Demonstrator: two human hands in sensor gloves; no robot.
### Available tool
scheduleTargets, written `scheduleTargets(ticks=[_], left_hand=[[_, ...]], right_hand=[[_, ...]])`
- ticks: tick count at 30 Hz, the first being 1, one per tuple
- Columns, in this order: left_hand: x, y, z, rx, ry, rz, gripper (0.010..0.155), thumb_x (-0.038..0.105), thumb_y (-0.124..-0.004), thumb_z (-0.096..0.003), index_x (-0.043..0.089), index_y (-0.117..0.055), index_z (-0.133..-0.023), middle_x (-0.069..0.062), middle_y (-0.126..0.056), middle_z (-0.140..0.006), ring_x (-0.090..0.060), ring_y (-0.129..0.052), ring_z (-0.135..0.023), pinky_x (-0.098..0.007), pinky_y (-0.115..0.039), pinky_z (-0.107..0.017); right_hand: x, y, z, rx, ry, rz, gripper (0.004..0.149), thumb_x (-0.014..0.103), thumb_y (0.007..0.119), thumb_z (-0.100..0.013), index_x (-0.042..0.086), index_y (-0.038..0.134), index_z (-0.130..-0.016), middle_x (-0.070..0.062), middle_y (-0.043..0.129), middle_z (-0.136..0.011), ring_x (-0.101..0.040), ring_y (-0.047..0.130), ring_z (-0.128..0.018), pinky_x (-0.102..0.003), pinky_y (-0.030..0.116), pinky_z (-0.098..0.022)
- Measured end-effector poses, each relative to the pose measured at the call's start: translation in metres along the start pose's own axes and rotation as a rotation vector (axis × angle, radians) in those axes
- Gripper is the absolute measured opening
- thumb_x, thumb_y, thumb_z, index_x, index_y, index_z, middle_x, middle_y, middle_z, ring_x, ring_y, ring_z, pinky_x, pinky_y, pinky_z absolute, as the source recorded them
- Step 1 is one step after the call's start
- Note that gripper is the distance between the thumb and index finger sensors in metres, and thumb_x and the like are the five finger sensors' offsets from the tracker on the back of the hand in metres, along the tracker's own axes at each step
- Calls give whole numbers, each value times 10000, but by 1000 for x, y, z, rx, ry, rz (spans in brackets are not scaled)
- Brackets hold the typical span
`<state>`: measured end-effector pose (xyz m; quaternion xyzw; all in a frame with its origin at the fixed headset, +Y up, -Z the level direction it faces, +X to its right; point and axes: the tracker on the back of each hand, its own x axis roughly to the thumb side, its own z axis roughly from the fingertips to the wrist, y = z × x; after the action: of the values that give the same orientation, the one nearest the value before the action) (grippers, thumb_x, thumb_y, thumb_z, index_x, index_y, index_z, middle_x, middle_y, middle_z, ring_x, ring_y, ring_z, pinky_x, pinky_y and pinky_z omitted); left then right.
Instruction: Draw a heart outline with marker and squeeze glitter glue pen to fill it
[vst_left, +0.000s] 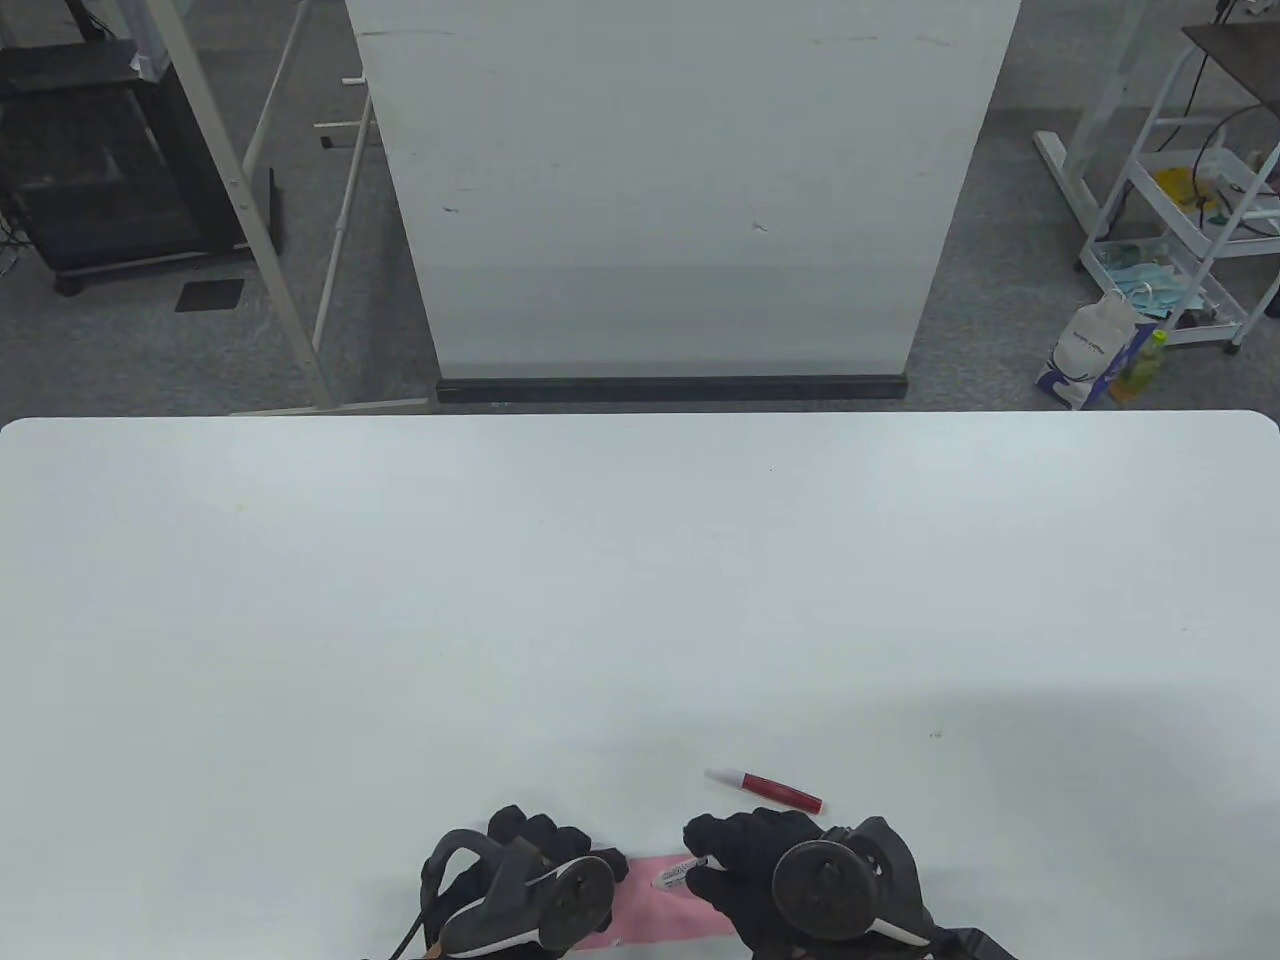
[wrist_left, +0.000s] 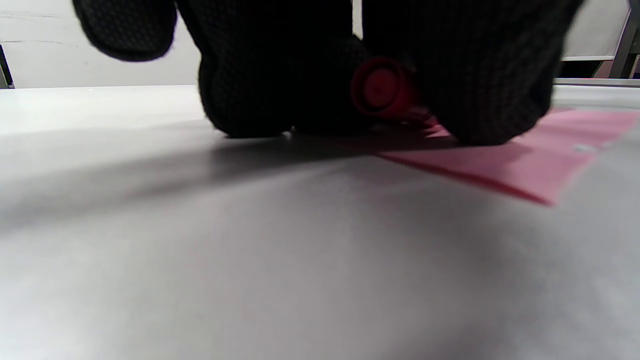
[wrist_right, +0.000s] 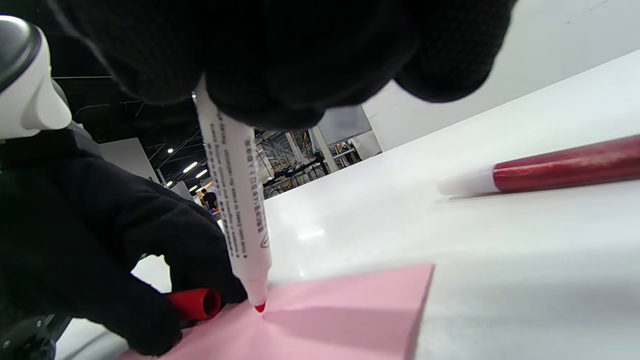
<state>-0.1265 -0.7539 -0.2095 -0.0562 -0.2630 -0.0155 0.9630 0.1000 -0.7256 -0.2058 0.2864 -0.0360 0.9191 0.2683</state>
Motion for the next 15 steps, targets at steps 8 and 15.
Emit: scheduleTargets(ticks=[8,15], left_hand=[[0,0,0,-5,9,6,504,504,-884,-392,378,-836,-878,23,-958,-777,-263,-953,-657,-656,-636,-661],[-1,-1,0,-8,21,12,502,503,-887,-390,378,-839,-875,26,-957,-779,-264,-953,-658,-652,-640,-659]], right_hand=[[2,0,-1,-17,-2,26,493,452,809,-389,171,861,-791,-76,992,-504,-157,964,-270,-448,848,-460],[4,-3,0,-29,-14,79,488,435,813,-389,156,867,-786,-93,984,-491,-162,956,-260,-455,847,-453]])
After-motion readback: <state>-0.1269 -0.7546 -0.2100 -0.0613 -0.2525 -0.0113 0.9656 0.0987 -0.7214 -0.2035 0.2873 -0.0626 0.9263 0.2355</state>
